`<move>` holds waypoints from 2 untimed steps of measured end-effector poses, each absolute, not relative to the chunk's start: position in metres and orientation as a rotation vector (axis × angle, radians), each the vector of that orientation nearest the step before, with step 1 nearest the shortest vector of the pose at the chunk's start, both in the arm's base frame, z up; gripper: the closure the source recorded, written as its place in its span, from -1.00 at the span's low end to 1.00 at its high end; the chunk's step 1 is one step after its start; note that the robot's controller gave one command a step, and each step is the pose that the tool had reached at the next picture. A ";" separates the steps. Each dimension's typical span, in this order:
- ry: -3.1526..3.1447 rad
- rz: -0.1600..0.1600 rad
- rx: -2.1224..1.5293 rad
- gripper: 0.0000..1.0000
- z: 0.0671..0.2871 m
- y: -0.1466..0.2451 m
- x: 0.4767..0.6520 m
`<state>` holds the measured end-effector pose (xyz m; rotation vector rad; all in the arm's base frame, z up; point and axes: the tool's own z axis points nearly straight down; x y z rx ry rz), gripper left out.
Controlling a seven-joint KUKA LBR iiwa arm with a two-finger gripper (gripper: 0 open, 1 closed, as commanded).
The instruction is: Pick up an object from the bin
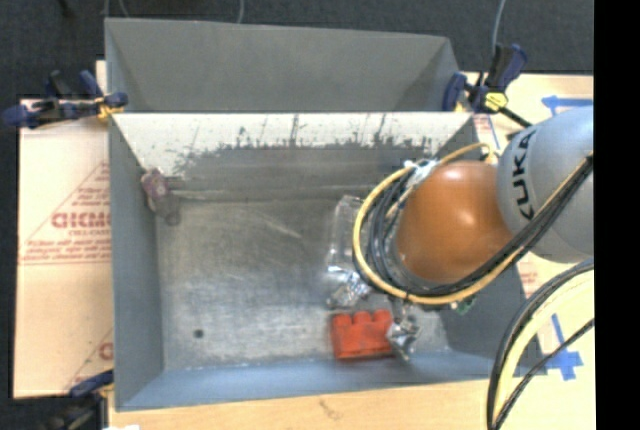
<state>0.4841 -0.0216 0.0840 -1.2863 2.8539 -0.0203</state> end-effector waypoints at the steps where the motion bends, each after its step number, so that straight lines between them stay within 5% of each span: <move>1: 2.864 -0.023 -1.281 1.00 0.084 -0.024 0.483; 2: 2.748 -0.007 -1.504 1.00 0.213 -0.001 0.476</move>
Offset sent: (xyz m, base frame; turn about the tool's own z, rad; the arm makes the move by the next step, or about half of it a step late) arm 0.0000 0.0000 0.0000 0.0000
